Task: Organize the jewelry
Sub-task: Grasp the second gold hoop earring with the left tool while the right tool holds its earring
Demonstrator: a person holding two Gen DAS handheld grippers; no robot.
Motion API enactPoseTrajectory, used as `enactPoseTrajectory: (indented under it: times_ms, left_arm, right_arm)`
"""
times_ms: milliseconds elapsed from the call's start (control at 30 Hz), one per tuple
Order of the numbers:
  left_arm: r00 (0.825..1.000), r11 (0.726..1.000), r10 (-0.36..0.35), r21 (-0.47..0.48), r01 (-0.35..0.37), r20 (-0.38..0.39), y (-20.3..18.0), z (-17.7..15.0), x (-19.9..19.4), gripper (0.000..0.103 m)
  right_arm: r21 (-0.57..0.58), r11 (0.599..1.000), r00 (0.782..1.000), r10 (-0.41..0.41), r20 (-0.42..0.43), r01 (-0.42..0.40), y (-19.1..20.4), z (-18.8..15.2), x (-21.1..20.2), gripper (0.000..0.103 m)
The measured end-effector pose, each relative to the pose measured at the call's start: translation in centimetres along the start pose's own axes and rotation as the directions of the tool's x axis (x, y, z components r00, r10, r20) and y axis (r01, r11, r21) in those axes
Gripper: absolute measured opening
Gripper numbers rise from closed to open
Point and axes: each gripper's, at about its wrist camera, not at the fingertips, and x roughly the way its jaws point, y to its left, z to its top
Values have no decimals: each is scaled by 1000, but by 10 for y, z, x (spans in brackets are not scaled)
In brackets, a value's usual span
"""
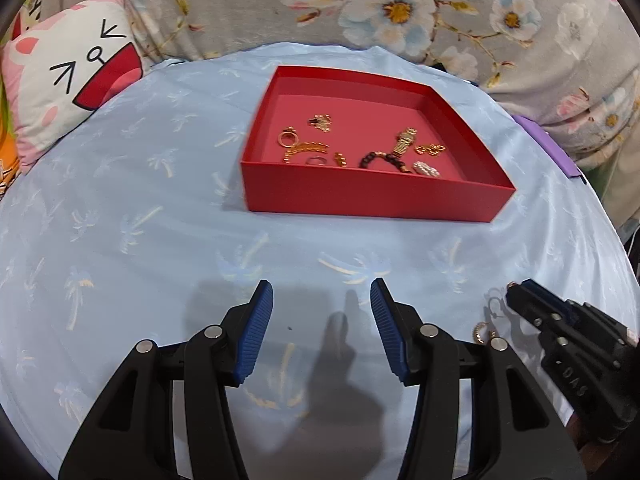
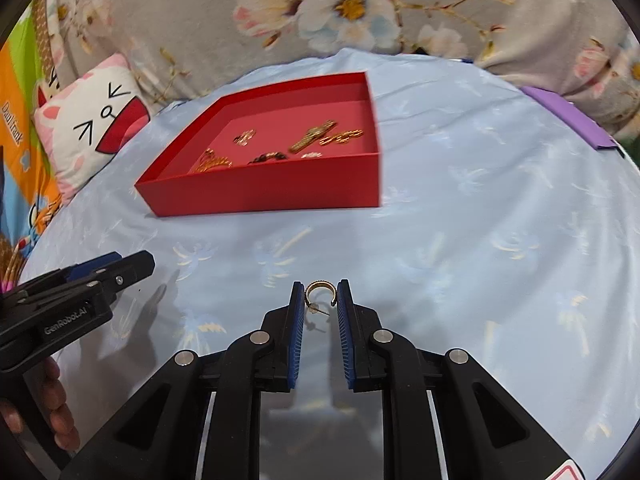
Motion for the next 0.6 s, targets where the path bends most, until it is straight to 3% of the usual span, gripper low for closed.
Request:
enactPoseTrajectory:
  times_ms: [133, 267, 600]
  left_arm:
    - [999, 999, -41, 28, 41, -21, -20, -6, 1, 50]
    - [996, 993, -79, 87, 82, -34, -52, -17, 0, 59]
    - [990, 978, -115, 165, 128, -84, -103, -33, 15, 59]
  right_arm:
    - [43, 998, 999, -37, 17, 36, -24, -6, -19, 15]
    - [91, 994, 998, -63, 25, 60, -47, -12, -33, 15]
    - [127, 990, 997, -63, 44, 57, -68, -17, -47, 15]
